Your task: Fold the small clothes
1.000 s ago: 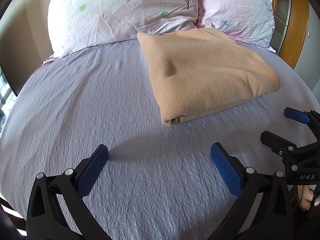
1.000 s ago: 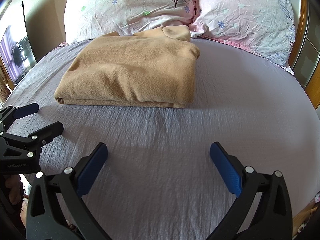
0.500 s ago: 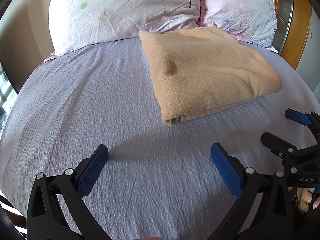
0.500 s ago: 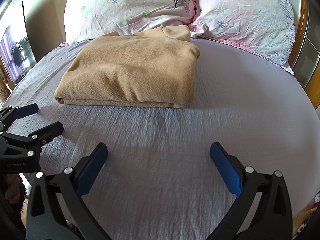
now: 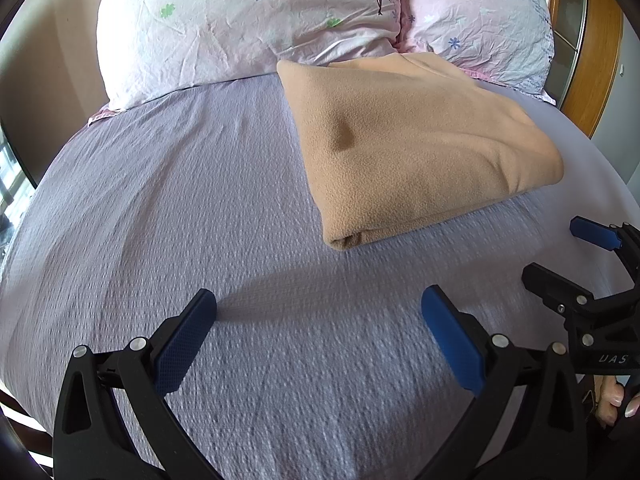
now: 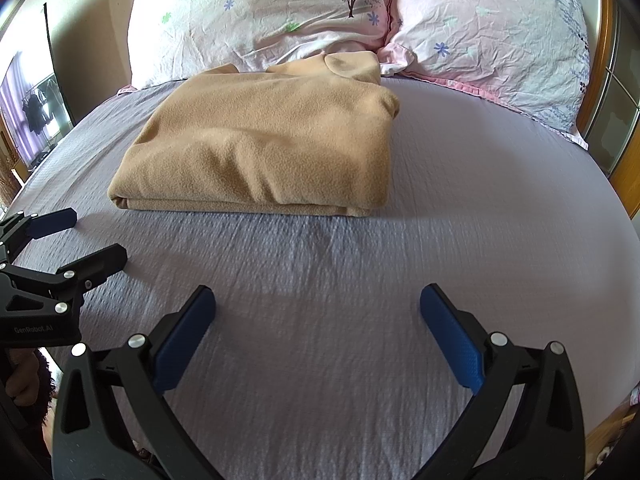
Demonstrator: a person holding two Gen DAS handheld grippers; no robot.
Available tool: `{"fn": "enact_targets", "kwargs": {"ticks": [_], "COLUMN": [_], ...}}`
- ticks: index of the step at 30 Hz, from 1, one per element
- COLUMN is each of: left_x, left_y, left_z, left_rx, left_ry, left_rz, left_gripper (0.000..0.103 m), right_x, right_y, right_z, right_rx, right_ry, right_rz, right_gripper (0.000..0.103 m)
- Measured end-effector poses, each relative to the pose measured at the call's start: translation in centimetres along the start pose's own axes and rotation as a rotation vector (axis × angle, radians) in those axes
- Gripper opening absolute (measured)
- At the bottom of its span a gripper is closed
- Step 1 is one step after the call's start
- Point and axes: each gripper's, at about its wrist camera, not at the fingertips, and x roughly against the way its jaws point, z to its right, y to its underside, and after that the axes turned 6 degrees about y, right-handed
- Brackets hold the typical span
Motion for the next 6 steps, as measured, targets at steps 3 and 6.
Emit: {"fn": "enact_targets", "kwargs": {"ticks": [3,6], "left_x": [0.06,0.06], "left_y": [0.11,0.06], "left_z": [-0.02,-0.09], "left_rx": [-0.002,-0.002], "left_ry": [0.001,0.002], "left_rz": [0.006,0.009], "left_gripper": [0.102,0.102], "right_x": [0.00,-0.01], "right_y": [-0.04,-0.04], "right_z": [0.02,0.02], "right_rx": [0.000,0.001], "right_ry": [0.000,0.000], "right_rz": [0.000,0.000], "right_gripper": [0.101,0.101]}}
